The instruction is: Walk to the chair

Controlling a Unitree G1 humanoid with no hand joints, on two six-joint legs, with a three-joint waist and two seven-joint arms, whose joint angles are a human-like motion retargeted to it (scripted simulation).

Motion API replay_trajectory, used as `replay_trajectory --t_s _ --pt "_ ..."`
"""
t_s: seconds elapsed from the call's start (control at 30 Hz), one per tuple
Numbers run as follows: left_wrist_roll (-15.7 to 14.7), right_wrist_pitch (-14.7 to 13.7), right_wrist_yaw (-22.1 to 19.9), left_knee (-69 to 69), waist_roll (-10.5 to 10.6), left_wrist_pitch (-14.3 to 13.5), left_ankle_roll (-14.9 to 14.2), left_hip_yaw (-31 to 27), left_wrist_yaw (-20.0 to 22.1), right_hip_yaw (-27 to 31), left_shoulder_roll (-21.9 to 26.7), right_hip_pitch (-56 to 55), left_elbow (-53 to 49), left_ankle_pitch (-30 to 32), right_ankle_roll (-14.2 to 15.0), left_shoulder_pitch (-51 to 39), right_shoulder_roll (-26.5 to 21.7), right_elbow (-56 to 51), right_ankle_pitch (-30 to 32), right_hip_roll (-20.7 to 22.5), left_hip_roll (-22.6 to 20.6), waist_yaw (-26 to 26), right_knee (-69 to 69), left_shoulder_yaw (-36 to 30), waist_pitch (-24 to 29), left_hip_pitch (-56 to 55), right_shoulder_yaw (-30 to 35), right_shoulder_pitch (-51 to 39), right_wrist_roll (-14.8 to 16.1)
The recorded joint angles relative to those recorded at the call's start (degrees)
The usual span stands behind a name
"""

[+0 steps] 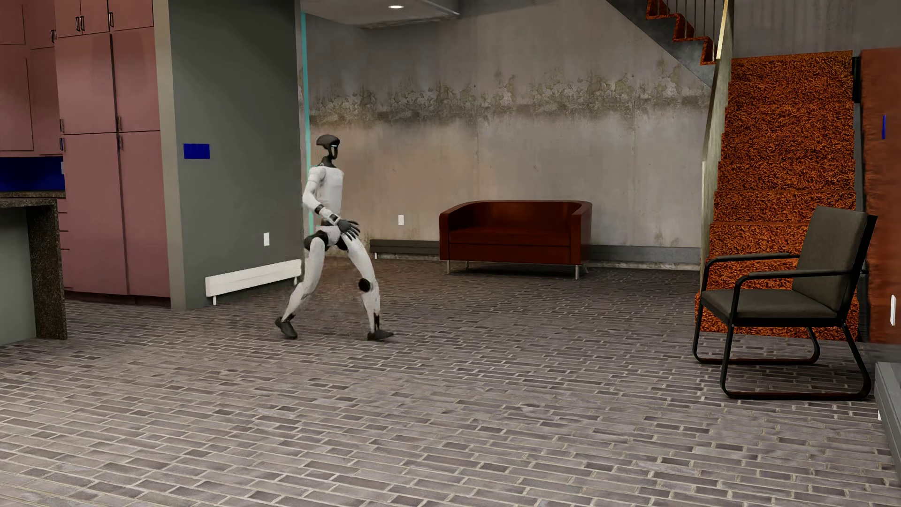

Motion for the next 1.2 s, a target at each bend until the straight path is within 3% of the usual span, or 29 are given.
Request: replay_trajectory --t_s 0.07,0.1,0.13,0.2,0.23,0.27,0.3,0.33,0.37,0.4,0.43,0.47,0.5,0.57,0.6,0.63,0.67,0.73,0.8,0.9,0.93,0.97,1.0,1.03,1.07,1.1,1.13,1.17,1.2 --pt "0.0 0.0 0.0 13.67 -2.53 0.0 0.0 0.0 0.0 0.0 0.59 -0.61 2.56 6.69 0.0 0.41 1.39 1.38 13.3 -3.71 -2.65 1.11 12.02 0.38 -1.41 -3.92 -0.99 1.77 0.0" --pt "0.0 0.0 0.0 20.35 -4.57 0.0 0.0 0.0 0.0 0.0 1.0 -2.0 5.01 4.1 0.0 -1.17 2.64 4.46 24.28 -6.44 -6.46 -0.29 21.62 -0.73 -0.13 -1.77 -0.07 3.51 0.0" --pt "0.0 0.0 0.0 21.99 -3.53 0.0 0.0 0.0 0.0 0.0 0.35 -6.9 5.01 0.03 0.0 -3.16 3.19 7.38 31.06 -5.42 -7.8 -2.16 35.2 -1.67 0.78 2.52 3.91 5.07 0.0" --pt "0.0 0.0 0.0 17.58 -2.47 0.0 0.0 0.0 0.0 0.0 -0.73 -18.92 -1.95 -1.86 0.0 -6.44 5.04 19.43 25.24 -3.63 -10.62 -8.82 52.58 -1.51 2.1 13.47 14.84 4.53 0.0" --pt "0.0 0.0 0.0 13.94 -0.27 0.0 0.0 0.0 0.0 0.0 -2.09 -24.49 -6.85 -1.51 0.0 -8.57 5.75 20.43 24.24 -1.41 -10.92 -12.84 53.21 0.52 2.47 19.42 14.34 8.11 0.0" --pt "0.0 0.0 0.0 10.01 0.52 0.0 0.0 0.0 0.0 0.0 -2.2 -29.15 -13.13 -1.27 0.0 -9.96 7.55 26.07 26.23 -0.18 -11.12 -17.06 48.48 2.34 3.09 25.77 14.1 10.99 0.0" --pt "0.0 0.0 0.0 7.01 2.04 0.0 0.0 0.0 0.0 0.0 -2.26 -33.85 -18.31 -0.41 0.0 -12.6 6.45 29.77 31.35 1.49 -10.08 -20.25 38.59 2.63 2.94 30.5 22.92 12.25 0.0" --pt "0.0 0.0 0.0 4.65 2.84 0.0 0.0 0.0 0.0 0.0 -2.19 -37.48 -24.4 0.03 0.0 -15.03 6.29 31.8 36.37 1.96 -9.14 -24.01 26.19 3.84 3.12 34.74 25.09 14.8 0.0" --pt "0.0 0.0 0.0 2.52 3.24 0.0 0.0 0.0 0.0 0.0 -1.95 -39.46 -30.21 -1.32 0.0 -16.75 6.25 33.33 35.23 1.99 -8.16 -26.57 14.22 6.48 3.03 39.52 26.97 17.62 0.0" --pt "0.0 0.0 0.0 1.06 3.17 0.0 0.0 0.0 0.0 0.0 -1.31 -41.68 -34.38 -2.62 0.0 -19.47 6.01 34.66 22.9 0.99 -7.91 -29.15 4.25 7.55 2.4 42.71 28.34 19.89 0.0" --pt "0.0 0.0 0.0 1.43 2.55 0.0 0.0 0.0 0.0 0.0 -0.55 -44.17 -37.5 -4.26 0.0 -21.96 5.49 34.67 5.41 -0.58 -7.48 -31.89 1.13 9.34 1.91 44.63 30.55 21.83 0.0" --pt "0.0 0.0 0.0 1.75 2.81 0.0 0.0 0.0 0.0 0.0 0.01 -45.8 -39.94 -5.0 0.0 -23.5 5.22 34.2 -3.27 -1.31 -6.06 -34.29 2.08 11.34 1.68 47.15 29.63 23.65 0.0" --pt "0.0 0.0 0.0 2.42 2.12 0.0 0.0 0.0 0.0 0.0 0.25 -46.78 -40.98 -3.63 0.0 -23.89 4.64 34.94 -1.39 -2.45 -5.45 -37.65 2.1 13.29 2.24 50.04 31.36 24.67 0.0" --pt "0.0 0.0 0.0 8.97 3.84 0.0 0.0 0.0 0.0 0.0 -0.16 -48.86 -39.28 7.43 0.0 -21.44 4.74 36.27 21.75 1.69 -2.12 -38.71 4.57 15.44 0.34 52.09 29.45 27.12 0.0" --pt "0.0 0.0 0.0 18.59 5.79 0.0 0.0 0.0 0.0 0.0 -1.02 -50.25 -36.01 17.4 0.0 -20.43 5.06 37.45 29.89 4.66 0.41 -37.04 9.86 14.06 -0.3 48.85 30.11 27.03 0.0" --pt "0.0 0.0 0.0 28.26 6.48 0.0 0.0 0.0 0.0 0.0 -2.11 -47.17 -30.94 24.0 0.0 -19.05 5.0 38.16 30.81 6.79 1.3 -35.87 13.68 12.17 0.73 46.3 30.02 26.33 0.0" --pt "0.0 0.0 0.0 40.42 7.36 0.0 0.0 0.0 0.0 0.0 -2.43 -44.37 -25.36 22.21 0.0 -19.5 5.48 38.33 30.1 9.81 2.78 -34.45 14.44 8.89 1.95 39.27 28.25 23.41 0.0" --pt "0.0 0.0 0.0 51.61 6.67 0.0 0.0 0.0 0.0 0.0 -3.2 -32.29 -13.9 3.98 0.0 -19.58 5.22 33.28 22.73 11.97 1.4 -28.62 9.47 0.39 3.26 28.06 26.1 17.84 0.0" --pt "0.0 0.0 0.0 44.87 3.36 0.0 0.0 0.0 0.0 0.0 -2.71 -21.48 -8.31 -2.17 0.0 -15.24 5.22 26.74 14.32 8.9 -2.42 -19.83 4.46 -2.64 3.05 19.49 22.39 11.89 0.0" --pt "0.0 0.0 0.0 12.19 0.95 0.0 0.0 0.0 0.0 0.0 -1.53 -11.42 -4.09 0.47 0.0 -8.86 4.51 15.9 5.09 5.35 -1.92 -9.29 -0.56 -3.57 1.9 13.26 14.2 2.77 0.0" --pt "0.0 0.0 0.0 2.84 1.11 0.0 0.0 0.0 0.0 0.0 -1.44 -9.8 -3.01 6.12 0.0 -7.55 4.09 12.6 1.9 5.45 -1.39 -8.18 -1.17 -3.99 0.99 11.99 11.84 -0.32 0.0" --pt "0.0 0.0 0.0 -18.75 0.91 0.0 0.0 0.0 0.0 0.0 -1.39 -8.45 -2.91 24.82 0.0 -5.9 3.81 10.87 -0.74 4.25 -0.82 -7.95 -0.71 -4.34 -0.08 9.73 9.52 -2.78 0.0" --pt "0.0 0.0 0.0 -22.14 0.82 0.0 0.0 0.0 0.0 0.0 -1.35 -6.35 -2.73 23.63 0.0 -4.7 3.08 7.77 -2.33 3.19 -0.83 -7.61 -0.01 -4.72 -0.47 7.67 7.86 -4.13 0.0" --pt "0.0 0.0 0.0 -0.51 0.91 0.0 0.0 0.0 0.0 0.0 -1.58 -4.04 -2.43 7.4 0.0 -3.89 3.1 5.34 -2.13 2.68 -0.91 -7.26 1.61 -4.57 -0.15 4.93 5.43 -4.16 0.0" --pt "0.0 0.0 0.0 5.08 1.23 0.0 0.0 0.0 0.0 0.0 -1.36 -2.41 -1.7 8.64 0.0 -3.75 3.72 3.18 -0.72 2.32 -0.59 -6.28 4.65 -6.94 -1.14 3.91 3.07 -2.05 0.0" --pt "0.0 0.0 0.0 11.41 0.08 0.0 0.0 0.0 0.0 0.0 -1.81 -1.54 -0.91 12.11 0.0 -3.13 4.7 4.93 4.38 0.5 -1.02 -4.97 9.74 -4.07 -1.63 3.62 2.94 -0.81 0.0" --pt "0.0 0.0 0.0 16.65 -1.9 0.0 0.0 0.0 0.0 0.0 -1.51 -1.21 0.05 11.09 0.0 -3.4 6.79 8.6 14.07 -1.81 -3.74 -5.59 17.14 -3.76 -1.27 5.98 2.96 1.75 0.0" --pt "0.0 0.0 0.0 16.8 -1.94 0.0 0.0 0.0 0.0 0.0 -1.3 -4.73 -1.29 7.26 0.0 -4.37 7.52 12.17 22.9 -2.36 -5.88 -5.6 27.8 -1.16 -0.96 9.45 6.62 4.11 0.0" --pt "0.0 0.0 0.0 15.85 -2.23 0.0 0.0 0.0 0.0 0.0 -2.17 -12.03 -2.76 6.69 0.0 -5.58 8.02 15.95 27.01 -2.92 -8.13 -4.67 41.81 1.19 -0.95 12.9 10.93 4.88 0.0"
